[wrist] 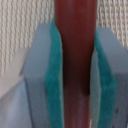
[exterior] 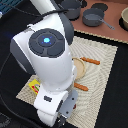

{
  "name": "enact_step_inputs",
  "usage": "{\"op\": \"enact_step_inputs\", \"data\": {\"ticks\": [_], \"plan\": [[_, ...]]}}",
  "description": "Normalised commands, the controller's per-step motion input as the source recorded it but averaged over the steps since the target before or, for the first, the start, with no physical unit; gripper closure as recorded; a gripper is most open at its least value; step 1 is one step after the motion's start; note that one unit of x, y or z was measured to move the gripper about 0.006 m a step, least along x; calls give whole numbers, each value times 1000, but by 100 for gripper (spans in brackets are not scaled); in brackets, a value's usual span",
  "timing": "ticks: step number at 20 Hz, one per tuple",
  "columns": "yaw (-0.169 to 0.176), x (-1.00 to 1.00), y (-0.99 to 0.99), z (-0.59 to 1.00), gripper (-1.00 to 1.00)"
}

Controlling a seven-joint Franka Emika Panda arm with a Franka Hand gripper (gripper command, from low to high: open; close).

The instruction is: Interact with the objects in diverse but meaningful ways.

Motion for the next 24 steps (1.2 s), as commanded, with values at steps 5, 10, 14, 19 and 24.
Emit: {"op": "enact_step_inputs", "data": {"ticks": [5, 10, 14, 19, 24], "plan": [[154, 229, 671, 1000, 100], [114, 14, 825, 791, 100], [73, -184, 886, 314, 100], [29, -423, 933, 127, 100], [0, -443, 1000, 209, 100]]}}
